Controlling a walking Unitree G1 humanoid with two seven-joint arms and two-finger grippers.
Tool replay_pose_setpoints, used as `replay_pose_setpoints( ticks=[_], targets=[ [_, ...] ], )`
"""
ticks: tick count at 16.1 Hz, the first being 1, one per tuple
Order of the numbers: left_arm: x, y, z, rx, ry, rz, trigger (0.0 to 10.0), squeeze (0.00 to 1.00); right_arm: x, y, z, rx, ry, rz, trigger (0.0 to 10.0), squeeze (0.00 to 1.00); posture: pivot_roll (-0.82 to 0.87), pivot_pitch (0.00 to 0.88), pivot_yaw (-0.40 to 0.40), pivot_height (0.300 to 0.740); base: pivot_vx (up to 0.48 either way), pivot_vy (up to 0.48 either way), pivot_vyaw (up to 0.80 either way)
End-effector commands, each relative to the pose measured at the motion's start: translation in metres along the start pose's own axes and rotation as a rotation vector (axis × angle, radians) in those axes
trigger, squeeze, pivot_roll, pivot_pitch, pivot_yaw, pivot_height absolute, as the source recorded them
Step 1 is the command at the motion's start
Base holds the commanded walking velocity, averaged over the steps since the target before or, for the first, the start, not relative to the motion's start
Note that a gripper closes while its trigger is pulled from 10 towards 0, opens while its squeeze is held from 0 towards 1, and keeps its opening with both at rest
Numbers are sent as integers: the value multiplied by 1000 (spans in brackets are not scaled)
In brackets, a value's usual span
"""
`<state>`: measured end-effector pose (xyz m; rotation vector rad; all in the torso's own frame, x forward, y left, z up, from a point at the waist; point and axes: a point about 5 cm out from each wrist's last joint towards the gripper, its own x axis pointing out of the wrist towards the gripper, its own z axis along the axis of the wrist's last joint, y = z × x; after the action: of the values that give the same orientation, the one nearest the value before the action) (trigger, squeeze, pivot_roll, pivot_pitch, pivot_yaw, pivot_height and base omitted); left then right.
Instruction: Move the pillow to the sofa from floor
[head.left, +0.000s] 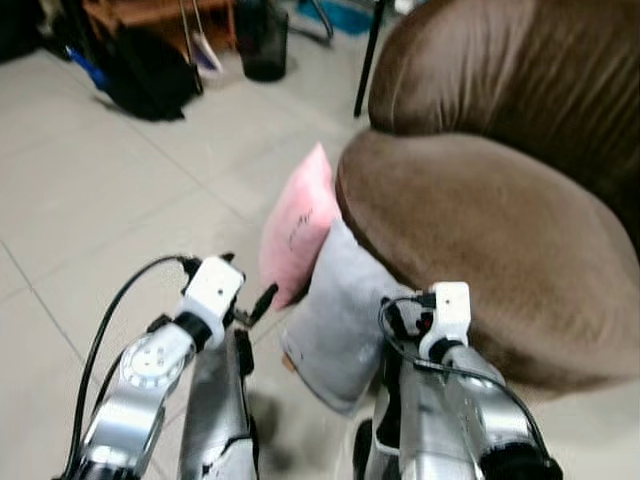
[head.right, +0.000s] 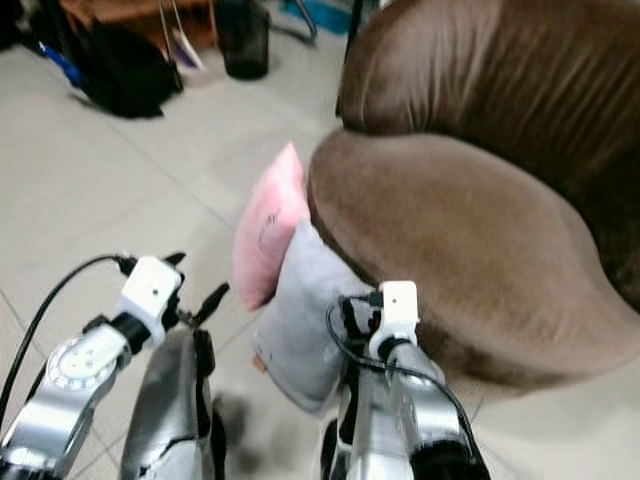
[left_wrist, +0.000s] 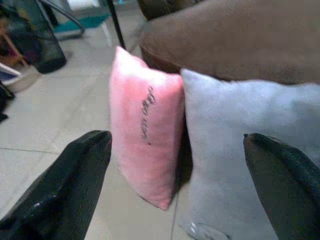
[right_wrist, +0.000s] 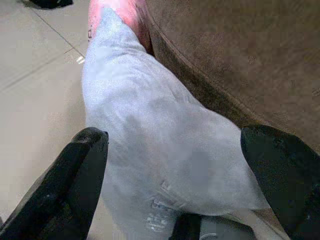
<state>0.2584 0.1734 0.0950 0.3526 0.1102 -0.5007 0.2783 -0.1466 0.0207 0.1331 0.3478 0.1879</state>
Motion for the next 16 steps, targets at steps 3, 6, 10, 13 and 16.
replay_pose_setpoints(
  ticks=[3,6,10,13,16],
  targets=[
    [-2,-4,16,-23,-62,-118,10000,0,14,-6,11,-1,-41,-46,10000,1000,272,253,-33,482,0,0,0],
    [-25,-19,14,-16,-59,-281,10000,0,22,-8,14,-115,-19,-100,10000,925,319,281,5,482,0,0,0],
    [-36,-28,17,-5,-52,-350,10000,0,30,-7,15,-343,27,-136,10000,0,336,290,34,482,0,0,0],
    [-41,-16,14,4,-40,-356,10000,0,33,-8,13,-392,66,-168,10000,0,341,291,41,482,0,0,0],
    [-43,-10,14,2,-29,-361,10000,0,35,-6,9,-393,107,-143,0,0,343,292,41,482,0,0,0]
  ],
)
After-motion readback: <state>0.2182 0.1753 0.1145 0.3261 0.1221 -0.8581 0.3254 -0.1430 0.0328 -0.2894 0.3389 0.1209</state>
